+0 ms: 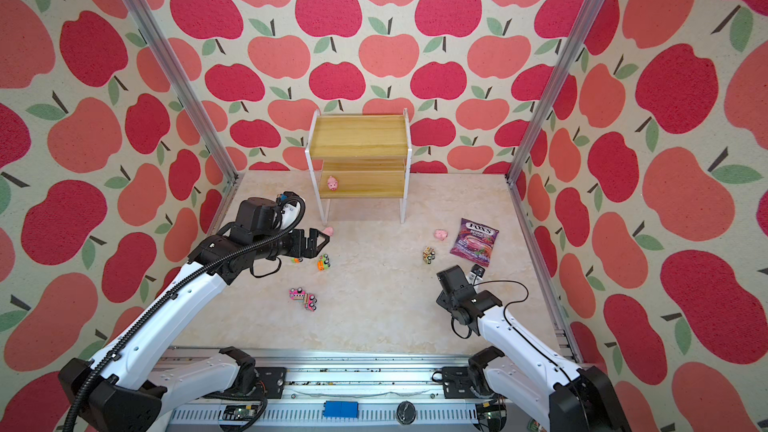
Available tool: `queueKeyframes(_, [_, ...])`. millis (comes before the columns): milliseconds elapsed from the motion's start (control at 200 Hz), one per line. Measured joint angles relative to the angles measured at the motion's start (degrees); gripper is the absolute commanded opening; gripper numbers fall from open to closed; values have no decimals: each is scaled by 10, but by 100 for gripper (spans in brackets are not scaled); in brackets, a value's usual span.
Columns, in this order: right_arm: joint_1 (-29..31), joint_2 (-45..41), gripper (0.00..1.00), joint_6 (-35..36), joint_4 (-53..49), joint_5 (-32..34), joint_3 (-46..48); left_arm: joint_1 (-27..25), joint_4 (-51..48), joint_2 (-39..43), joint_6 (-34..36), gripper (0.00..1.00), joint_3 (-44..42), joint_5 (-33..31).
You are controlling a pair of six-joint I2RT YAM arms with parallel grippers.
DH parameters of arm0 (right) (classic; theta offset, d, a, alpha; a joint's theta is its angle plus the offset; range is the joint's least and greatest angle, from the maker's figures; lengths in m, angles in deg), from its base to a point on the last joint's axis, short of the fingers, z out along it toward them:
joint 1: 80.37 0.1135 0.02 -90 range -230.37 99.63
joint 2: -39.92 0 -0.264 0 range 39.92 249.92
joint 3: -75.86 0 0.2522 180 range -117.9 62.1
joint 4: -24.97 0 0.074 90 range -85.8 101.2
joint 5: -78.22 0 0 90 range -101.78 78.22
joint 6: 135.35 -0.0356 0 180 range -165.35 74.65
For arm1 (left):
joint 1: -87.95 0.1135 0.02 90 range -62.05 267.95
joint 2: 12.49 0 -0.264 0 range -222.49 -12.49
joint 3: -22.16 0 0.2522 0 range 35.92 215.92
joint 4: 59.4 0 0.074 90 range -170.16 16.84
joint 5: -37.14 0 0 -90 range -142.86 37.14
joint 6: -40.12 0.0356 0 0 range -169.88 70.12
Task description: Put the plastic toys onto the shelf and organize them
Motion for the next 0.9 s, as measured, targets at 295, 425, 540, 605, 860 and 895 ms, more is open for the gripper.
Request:
queueKeyframes(295, [-5,72,31,54,78,-36,-11,25,9,-3,-1,97,-10,3])
queueKeyframes(425, [0,86,28,79,80,-47,-37,39,10,-3,-1,97,-13,7])
queueKeyframes(540, [31,97,30,104,82,-50,-74,52,11,-3,-1,97,-13,12])
queueKeyframes(605, [61,117,30,116,84,-55,-104,59,11,-3,-2,97,-13,15])
queueKeyframes(860, [176,301,33,158,102,-71,-246,69,10,-24,-3,96,-14,24])
queueKeyframes(895, [183,324,33,163,103,-75,-260,69,10,-25,-3,96,-14,25])
